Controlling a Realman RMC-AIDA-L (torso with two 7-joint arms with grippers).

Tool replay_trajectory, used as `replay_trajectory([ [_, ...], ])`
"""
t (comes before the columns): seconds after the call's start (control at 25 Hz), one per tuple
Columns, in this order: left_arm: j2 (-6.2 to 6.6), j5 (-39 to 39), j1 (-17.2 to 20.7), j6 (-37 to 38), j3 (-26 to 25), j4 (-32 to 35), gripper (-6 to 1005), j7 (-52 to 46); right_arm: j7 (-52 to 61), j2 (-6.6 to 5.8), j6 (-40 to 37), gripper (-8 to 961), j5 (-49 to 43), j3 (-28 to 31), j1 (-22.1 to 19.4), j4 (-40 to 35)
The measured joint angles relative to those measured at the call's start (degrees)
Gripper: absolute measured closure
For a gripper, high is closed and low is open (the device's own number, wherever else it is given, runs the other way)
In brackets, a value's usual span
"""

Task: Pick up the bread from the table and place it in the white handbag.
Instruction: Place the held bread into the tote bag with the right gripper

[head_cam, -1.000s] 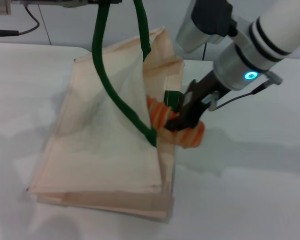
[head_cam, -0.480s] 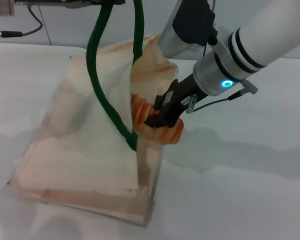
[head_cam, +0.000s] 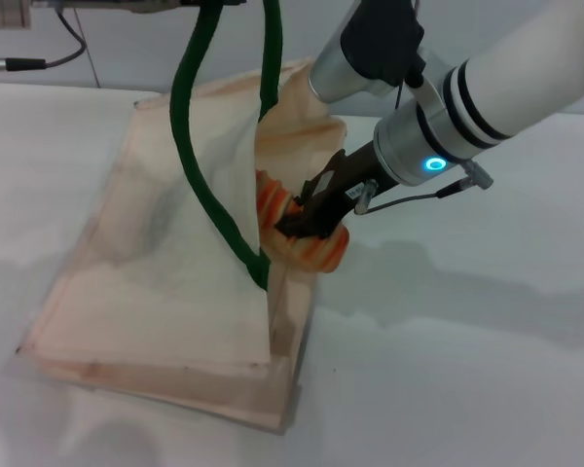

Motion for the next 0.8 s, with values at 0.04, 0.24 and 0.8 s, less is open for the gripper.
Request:
replay_trajectory([
  [0.04, -0.01, -0.02, 0.00, 0.00, 0.00, 0.03, 821, 0.00, 0.00, 0.01, -0.10, 720, 0.01, 0.00, 0.00, 0.12],
  [0.24, -0.01, -0.06, -0.01, -0.12, 0.00, 0.54, 819, 0.08, 0.41, 0.11, -1.37, 727, 1.63, -0.06, -0.01, 0.97],
  [0.8, 0.01, -0.07, 0.10, -0.27, 0.00, 0.54, 812, 0.09, -0.77, 0.08, -1.65, 736, 6.67, -0.59, -0.07, 2.06],
])
